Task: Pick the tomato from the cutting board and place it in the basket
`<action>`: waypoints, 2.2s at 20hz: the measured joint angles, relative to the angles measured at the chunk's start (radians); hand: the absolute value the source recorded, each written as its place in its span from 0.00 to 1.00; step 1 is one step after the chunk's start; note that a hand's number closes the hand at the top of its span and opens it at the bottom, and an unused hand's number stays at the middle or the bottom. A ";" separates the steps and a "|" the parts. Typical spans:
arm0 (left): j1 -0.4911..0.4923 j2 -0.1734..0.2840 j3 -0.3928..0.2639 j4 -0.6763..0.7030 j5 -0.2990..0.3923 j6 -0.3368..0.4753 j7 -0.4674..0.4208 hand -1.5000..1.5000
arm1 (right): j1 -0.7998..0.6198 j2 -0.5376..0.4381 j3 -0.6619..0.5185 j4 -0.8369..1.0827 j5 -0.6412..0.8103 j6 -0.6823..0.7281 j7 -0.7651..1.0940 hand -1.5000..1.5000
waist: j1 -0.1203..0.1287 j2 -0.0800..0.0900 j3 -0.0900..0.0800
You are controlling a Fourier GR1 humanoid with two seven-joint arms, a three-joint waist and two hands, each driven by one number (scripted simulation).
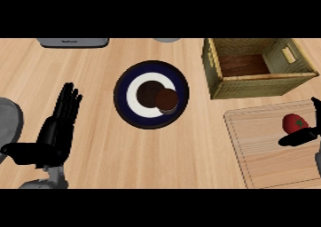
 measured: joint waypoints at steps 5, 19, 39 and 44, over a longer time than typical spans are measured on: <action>-0.014 -0.015 0.017 0.028 0.000 -0.013 -0.012 0.50 | 0.011 0.027 -0.007 0.013 0.027 -0.015 -0.017 0.00 | 0.000 0.000 0.000; 0.027 -0.034 0.018 -0.009 -0.024 -0.036 -0.012 0.50 | -0.048 0.022 -0.040 0.236 0.055 -0.056 -0.176 1.00 | 0.003 0.000 -0.001; -0.028 -0.051 -0.002 0.021 -0.041 -0.053 0.002 0.50 | -0.252 0.339 0.519 0.223 0.297 -0.016 -0.286 1.00 | 0.061 0.004 -0.002; -0.025 -0.047 0.018 0.015 -0.038 -0.044 0.007 0.50 | -0.317 0.392 0.688 0.212 0.269 -0.127 -0.219 1.00 | 0.036 0.003 0.000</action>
